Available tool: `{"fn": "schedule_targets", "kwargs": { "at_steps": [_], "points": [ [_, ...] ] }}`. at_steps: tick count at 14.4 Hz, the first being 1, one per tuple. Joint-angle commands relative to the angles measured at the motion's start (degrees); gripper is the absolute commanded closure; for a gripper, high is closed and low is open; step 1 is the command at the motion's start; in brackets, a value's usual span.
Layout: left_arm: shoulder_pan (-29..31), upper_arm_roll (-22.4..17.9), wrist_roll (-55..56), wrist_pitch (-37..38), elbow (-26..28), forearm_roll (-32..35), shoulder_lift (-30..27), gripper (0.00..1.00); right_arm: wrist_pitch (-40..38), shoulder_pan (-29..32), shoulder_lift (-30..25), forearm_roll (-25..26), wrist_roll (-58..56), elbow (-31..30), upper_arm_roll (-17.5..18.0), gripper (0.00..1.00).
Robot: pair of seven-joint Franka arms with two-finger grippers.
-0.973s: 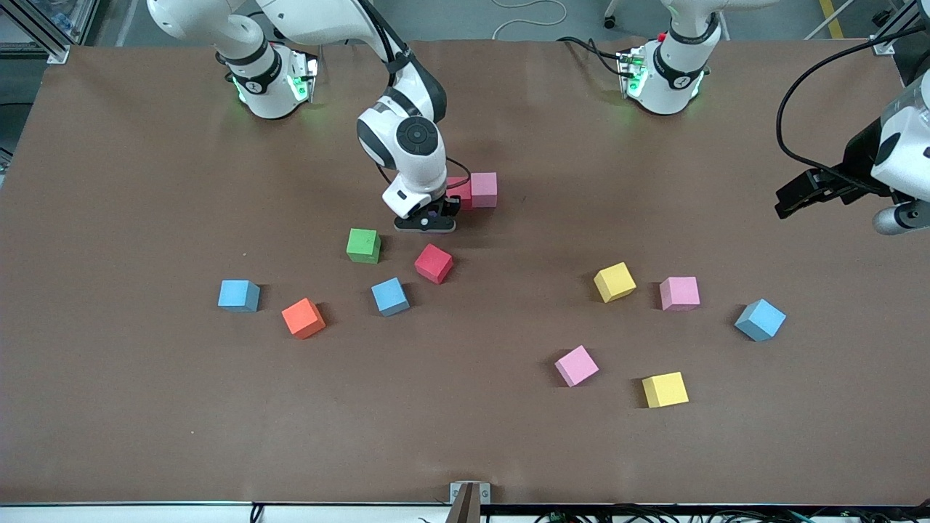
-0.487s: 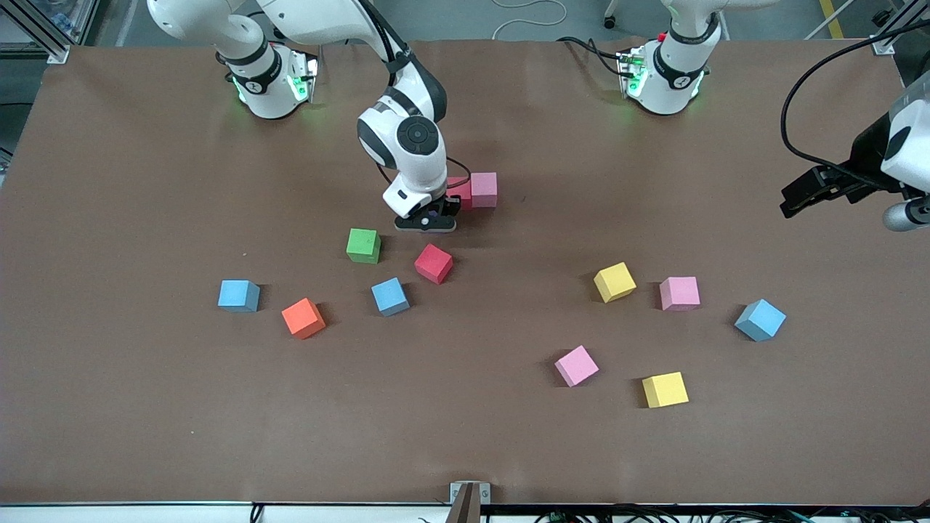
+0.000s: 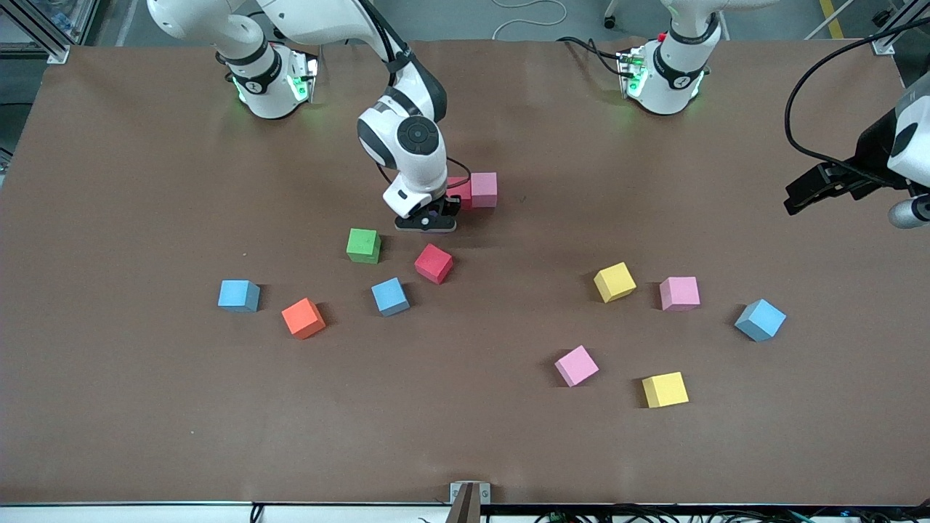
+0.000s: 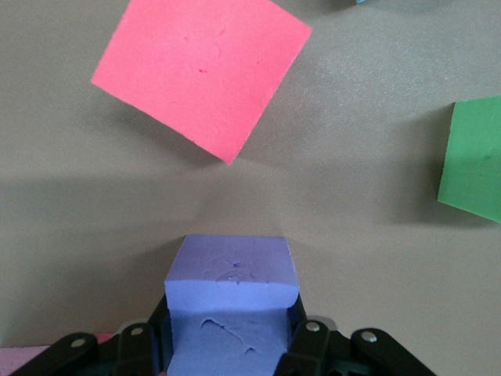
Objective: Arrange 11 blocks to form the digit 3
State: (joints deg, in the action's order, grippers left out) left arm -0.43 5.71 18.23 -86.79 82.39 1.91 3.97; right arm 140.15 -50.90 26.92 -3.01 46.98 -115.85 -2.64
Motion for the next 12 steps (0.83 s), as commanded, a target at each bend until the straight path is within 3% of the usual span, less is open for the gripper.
{"fn": "schedule_targets", "kwargs": {
  "at_steps": [1,4,5,6,12],
  "points": [
    [0.3,0.1,0.7,1.2,-1.1,0.6,-0.6,0.00,0.0,-0.4,2.3,0.5,0.6,1.8,0.2,0.82],
    [0.3,0.0,0.4,1.2,-1.2,0.6,-0.7,0.00,0.0,-0.2,2.6,0.6,0.5,2.2,0.2,0.79],
    [0.3,0.0,0.5,1.2,-1.2,0.5,-0.9,0.00,0.1,-0.2,2.7,0.6,0.6,2.2,0.2,0.63],
    [0.3,0.0,0.4,1.2,-1.2,0.6,-1.0,0.00,0.1,-0.1,2.7,0.6,0.4,2.3,0.2,0.01],
    [1.6,-0.3,0.1,2.8,-1.1,1.1,-3.0,0.00,-1.7,0.5,2.5,0.6,-4.3,2.4,0.0,0.00]
  ]
}}
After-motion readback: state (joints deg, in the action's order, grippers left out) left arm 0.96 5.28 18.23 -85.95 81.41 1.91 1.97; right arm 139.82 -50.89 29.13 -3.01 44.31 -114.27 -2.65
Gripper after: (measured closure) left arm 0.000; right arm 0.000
